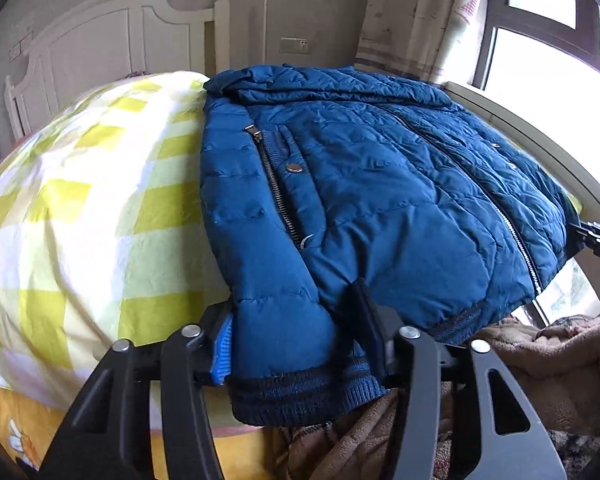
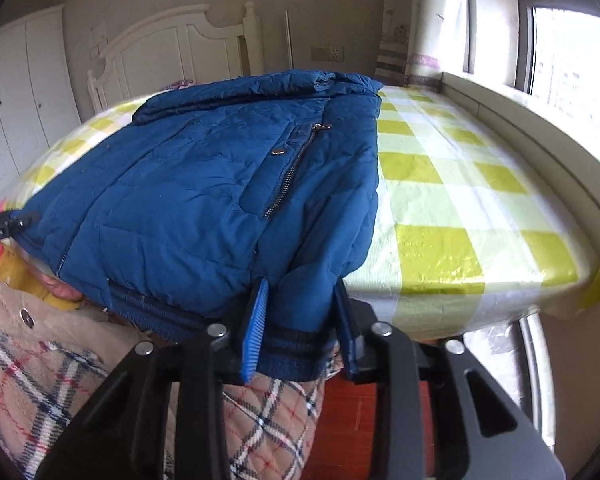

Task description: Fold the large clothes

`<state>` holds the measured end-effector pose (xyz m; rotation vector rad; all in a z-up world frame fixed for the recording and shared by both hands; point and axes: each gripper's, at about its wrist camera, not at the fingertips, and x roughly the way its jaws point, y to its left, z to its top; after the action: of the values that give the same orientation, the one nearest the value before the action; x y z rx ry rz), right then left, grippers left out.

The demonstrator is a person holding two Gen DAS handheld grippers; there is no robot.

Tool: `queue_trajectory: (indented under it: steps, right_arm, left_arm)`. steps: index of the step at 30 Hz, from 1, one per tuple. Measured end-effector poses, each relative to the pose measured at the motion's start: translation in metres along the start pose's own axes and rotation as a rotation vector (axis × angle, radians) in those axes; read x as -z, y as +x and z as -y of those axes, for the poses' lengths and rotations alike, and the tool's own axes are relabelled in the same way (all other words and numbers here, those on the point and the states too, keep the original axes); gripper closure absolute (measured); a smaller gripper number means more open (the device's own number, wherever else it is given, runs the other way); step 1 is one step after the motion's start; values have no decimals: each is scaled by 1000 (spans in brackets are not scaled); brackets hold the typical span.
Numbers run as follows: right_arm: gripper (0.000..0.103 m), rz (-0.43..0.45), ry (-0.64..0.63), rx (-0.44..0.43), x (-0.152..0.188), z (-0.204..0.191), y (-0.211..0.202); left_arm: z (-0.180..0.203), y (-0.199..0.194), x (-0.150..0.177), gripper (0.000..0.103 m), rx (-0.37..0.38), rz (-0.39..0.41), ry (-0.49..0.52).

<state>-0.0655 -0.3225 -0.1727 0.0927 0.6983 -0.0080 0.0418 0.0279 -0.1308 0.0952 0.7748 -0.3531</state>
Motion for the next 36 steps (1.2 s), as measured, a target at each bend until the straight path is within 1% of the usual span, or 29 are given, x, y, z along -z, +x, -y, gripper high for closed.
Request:
queue_trajectory:
  steps: [1,2,3,5,7,8,9,10,11,12,13,14,15,17,20,22,24,28,30,32,33,34,36]
  right_arm:
    - [58,0,8,-5,1,1,2]
    - [45,-6,7,-10,1,1,5]
    - [38,-3,-12,-14,4,-3,7]
    - [36,-25,-31,7,8,-7,15]
    - [36,-23,1,-13,10,-3,17]
    - [38,-21,23,-30,11,1,18]
    - [45,-21,25,-38,11,2,18]
    - [50,-22,18,-40,12,2,17]
    - [64,-26,6,-46,12,1,16]
    - [78,-26,3,-41,12,0,14]
    - [81,-20,5,-44,12,1,12]
    - [85,4,9,-61,12,1,6]
    - [87,30,12,-76,12,0,0]
    - [88,83,24,-101,10,-2,-13]
    - [88,184,40,-143,-4,-4,-42]
    - [88,235,36,-162,-13,-5,-62]
    - [88,290,21,-186,-21,-10,-91]
    - [88,373,2,-223,-24,-16,-150]
    - [88,440,-14,-239,-28,-19,-183]
    - [88,501,-37,-235,-40,-21,-202]
    - [88,532,-37,-248,-54,-21,-205]
    - [88,546,-44,-253,-69,-22,-202]
    - [88,540,-67,-221,-103,-23,-187]
  left_arm:
    - [1,2,0,41,-18,-4,7]
    - [1,4,1,32,-38,-11,12]
    - [0,4,2,32,-35,-10,6]
    - [-1,3,3,32,-27,-6,-4]
    - [0,2,3,36,-24,-10,7]
    - [1,1,3,46,-8,-9,8]
    - [3,-1,3,54,-2,-6,12]
    - [5,-3,3,57,-1,-2,23]
    - [8,-4,3,66,6,4,32]
    - [9,-5,3,72,10,10,35]
    - [11,-8,3,74,10,24,36]
    - [13,-12,2,78,9,42,30]
    - [12,-16,1,80,14,59,17]
    - [9,-32,-5,81,43,107,-26]
    - [4,-62,-21,82,88,176,-62]
    - [0,-84,-29,82,133,214,-86]
    - [-1,-106,-32,82,159,248,-96]
    - [-8,-158,-28,82,234,316,-137]
    - [-15,-183,-31,82,273,366,-153]
    - [-28,-195,-47,81,333,404,-186]
    - [-33,-195,-59,81,355,416,-206]
    - [-36,-194,-70,81,367,419,-221]
    - [-41,-178,-112,79,385,395,-255]
